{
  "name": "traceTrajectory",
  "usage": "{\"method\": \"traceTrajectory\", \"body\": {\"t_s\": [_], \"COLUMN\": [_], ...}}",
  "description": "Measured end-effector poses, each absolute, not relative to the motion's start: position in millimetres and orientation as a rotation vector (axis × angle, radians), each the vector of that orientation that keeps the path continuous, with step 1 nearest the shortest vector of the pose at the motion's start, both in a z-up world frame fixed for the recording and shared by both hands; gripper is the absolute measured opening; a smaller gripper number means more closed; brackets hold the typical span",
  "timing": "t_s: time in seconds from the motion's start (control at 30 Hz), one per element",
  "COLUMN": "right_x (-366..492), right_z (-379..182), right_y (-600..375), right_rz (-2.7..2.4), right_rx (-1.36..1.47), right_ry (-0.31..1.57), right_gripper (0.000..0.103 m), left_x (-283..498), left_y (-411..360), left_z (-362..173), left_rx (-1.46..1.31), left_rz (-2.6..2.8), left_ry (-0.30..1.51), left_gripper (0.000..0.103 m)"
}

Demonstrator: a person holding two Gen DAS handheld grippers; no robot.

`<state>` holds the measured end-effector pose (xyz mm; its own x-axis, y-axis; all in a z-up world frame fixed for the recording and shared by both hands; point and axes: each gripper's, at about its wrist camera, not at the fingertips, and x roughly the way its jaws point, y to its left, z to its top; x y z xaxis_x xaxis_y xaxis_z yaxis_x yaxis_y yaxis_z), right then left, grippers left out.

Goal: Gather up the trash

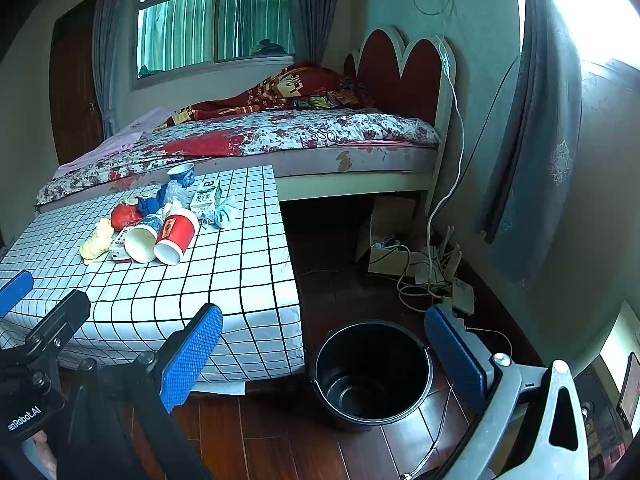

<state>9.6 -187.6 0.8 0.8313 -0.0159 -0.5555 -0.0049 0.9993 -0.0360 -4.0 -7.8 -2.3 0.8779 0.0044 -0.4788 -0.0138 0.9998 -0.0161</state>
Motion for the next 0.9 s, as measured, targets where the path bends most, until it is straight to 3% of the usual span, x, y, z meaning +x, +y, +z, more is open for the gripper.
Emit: {"method": "traceTrajectory", "body": {"t_s": [0.9], "right_x": [14.1], "right_z": [0.1], "right_y": [-181.4], "right_rz": [0.003], "right_rx": [-0.051], "right_ry": [0.599], "right_gripper": [0.102], "left_x": [-1.5], "left_y": [-4.1], "left_z": [-7.5], "left_rx": [-0.033], "left_rz": [0.004], "left_ry": [0.512], "left_gripper": [0.102]}}
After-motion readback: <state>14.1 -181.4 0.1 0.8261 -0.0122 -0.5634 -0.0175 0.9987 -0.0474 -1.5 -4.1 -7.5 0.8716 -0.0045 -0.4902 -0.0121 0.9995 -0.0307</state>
